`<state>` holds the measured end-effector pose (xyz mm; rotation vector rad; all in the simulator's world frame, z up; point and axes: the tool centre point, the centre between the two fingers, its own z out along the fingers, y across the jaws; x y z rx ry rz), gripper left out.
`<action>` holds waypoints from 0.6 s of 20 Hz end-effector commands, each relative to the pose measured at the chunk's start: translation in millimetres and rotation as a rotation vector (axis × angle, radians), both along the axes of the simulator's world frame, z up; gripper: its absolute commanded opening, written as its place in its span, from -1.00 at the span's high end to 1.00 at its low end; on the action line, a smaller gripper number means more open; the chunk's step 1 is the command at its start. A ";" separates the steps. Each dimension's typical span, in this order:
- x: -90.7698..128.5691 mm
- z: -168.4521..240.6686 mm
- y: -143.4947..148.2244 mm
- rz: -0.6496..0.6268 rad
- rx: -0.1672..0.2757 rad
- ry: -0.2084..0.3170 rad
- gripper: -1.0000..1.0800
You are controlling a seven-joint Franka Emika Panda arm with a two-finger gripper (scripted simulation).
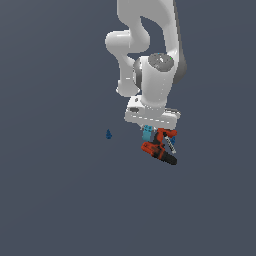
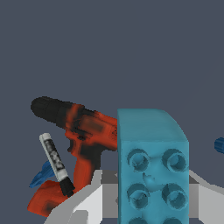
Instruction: Pick up a designated object from a clutter of objects.
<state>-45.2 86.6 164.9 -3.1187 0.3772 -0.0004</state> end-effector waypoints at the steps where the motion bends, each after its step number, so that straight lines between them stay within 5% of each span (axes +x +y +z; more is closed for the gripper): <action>1: 8.8 22.8 5.0 0.000 0.000 0.000 1.00; 12: 51.3 120.6 27.3 0.000 0.000 0.000 1.00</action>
